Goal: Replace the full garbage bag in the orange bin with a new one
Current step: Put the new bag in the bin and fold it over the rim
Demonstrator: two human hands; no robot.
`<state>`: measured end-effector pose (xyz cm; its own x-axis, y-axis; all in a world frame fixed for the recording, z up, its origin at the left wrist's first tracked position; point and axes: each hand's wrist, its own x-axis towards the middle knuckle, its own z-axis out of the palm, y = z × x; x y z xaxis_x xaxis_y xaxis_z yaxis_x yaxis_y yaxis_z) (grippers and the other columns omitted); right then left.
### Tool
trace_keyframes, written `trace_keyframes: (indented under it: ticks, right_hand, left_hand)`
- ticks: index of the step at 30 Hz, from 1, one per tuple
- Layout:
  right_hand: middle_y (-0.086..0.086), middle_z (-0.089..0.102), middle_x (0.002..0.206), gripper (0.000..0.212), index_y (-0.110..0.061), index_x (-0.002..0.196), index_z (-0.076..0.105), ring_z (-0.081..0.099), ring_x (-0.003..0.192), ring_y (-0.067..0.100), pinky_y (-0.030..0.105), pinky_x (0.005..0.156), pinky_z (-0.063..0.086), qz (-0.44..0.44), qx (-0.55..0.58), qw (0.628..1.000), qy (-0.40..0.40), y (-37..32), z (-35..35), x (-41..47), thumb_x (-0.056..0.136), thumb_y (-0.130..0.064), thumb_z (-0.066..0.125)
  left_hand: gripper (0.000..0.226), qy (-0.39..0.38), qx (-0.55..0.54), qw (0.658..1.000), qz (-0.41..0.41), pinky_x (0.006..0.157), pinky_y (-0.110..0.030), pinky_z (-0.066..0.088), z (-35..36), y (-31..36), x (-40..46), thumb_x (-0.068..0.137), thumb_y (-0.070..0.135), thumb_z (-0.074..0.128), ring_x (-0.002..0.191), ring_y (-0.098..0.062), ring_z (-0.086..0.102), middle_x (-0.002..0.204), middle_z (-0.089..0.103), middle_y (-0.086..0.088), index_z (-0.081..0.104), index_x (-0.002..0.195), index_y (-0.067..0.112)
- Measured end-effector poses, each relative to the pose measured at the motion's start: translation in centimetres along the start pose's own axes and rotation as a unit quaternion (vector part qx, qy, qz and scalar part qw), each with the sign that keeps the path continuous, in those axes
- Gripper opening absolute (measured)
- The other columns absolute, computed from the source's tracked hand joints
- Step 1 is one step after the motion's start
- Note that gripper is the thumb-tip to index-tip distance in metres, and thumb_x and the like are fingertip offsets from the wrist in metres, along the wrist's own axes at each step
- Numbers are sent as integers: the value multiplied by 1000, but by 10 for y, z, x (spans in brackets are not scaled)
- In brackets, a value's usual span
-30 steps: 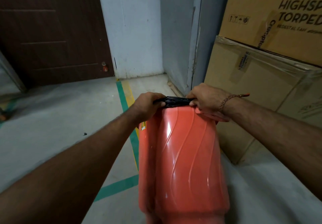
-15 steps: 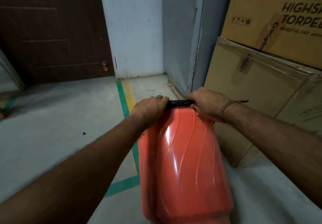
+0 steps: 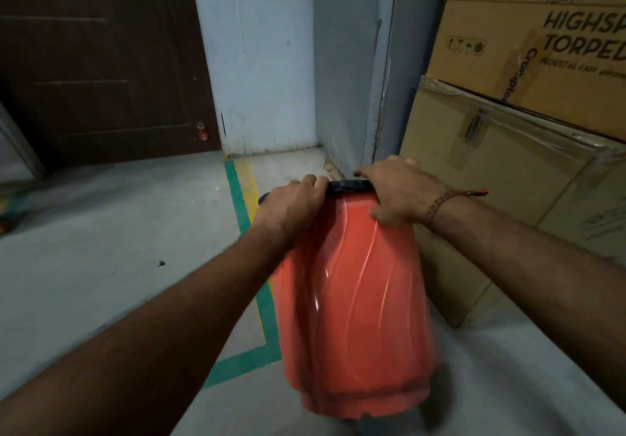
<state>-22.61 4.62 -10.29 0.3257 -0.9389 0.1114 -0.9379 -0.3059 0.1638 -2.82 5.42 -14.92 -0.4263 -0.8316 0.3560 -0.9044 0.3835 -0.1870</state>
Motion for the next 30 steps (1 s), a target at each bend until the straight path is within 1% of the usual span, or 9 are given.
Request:
trace_keyframes:
  ticks: [1,3,8,14,18,20,25,28,30]
  right_hand:
    - [1,63,133,69,-31,147,47,54,123,27,47,107,43,-7,39,999,5,-2,-3,-1,85,-50,68]
    - [-3,64,134,60,-31,146,52,51,123,24,46,106,43,-43,102,992,56,-9,-4,-3,93,-58,57]
    - [-4,67,106,19,-26,116,70,56,103,21,43,87,52,-83,74,987,113,-10,2,-4,98,-26,63]
    - [-2,56,110,35,-25,125,57,60,95,21,34,72,49,-74,57,987,131,-10,14,-8,97,-5,55]
    - [1,53,107,25,-17,122,58,46,81,14,29,65,39,-70,15,989,132,-6,16,-15,100,-7,53]
    - [4,55,103,23,-14,124,59,52,82,17,29,63,39,-67,6,987,144,-4,16,-18,102,-9,52]
    - [4,51,96,17,-19,118,47,50,79,20,38,59,51,-53,3,985,166,1,20,-20,102,-16,40]
    - [6,52,97,31,-14,108,53,55,83,24,40,61,51,-49,-13,985,168,3,21,-23,101,-26,25]
    - [7,53,97,28,-12,107,55,56,83,24,40,62,54,-48,-16,984,173,3,23,-24,102,-23,30]
  left_hand:
    - [20,7,2,1000,-2,62,-45,39,2,-2,-1,101,12,44,98,-35,64,116,56,-10,46,121,12]
    - [19,25,4,1000,-5,60,-43,39,6,-5,-4,103,16,47,96,-33,65,114,57,-7,46,121,14]
    - [22,70,11,997,18,54,-39,37,9,-8,-8,101,23,53,92,-30,65,109,59,-4,49,121,17]
    - [29,105,-3,994,17,46,-35,37,16,-16,-22,103,41,50,81,-29,67,99,62,-1,50,123,21]
    - [31,69,-72,994,-54,55,-40,44,16,-31,-36,103,50,45,85,-32,66,110,63,-2,44,116,22]
    - [27,73,-75,994,-44,58,-42,51,18,-36,-42,102,45,50,88,-32,67,116,62,-1,46,114,22]
    - [29,90,-107,990,-11,62,-42,54,19,-40,-42,99,43,55,114,-29,63,153,47,2,52,114,19]
    - [46,103,-108,989,-3,64,-41,56,23,-40,-40,98,59,44,110,-26,66,143,57,1,61,105,17]
    - [52,98,-156,982,-43,64,-37,53,23,-37,-38,98,65,37,97,-26,67,120,66,2,62,99,20]
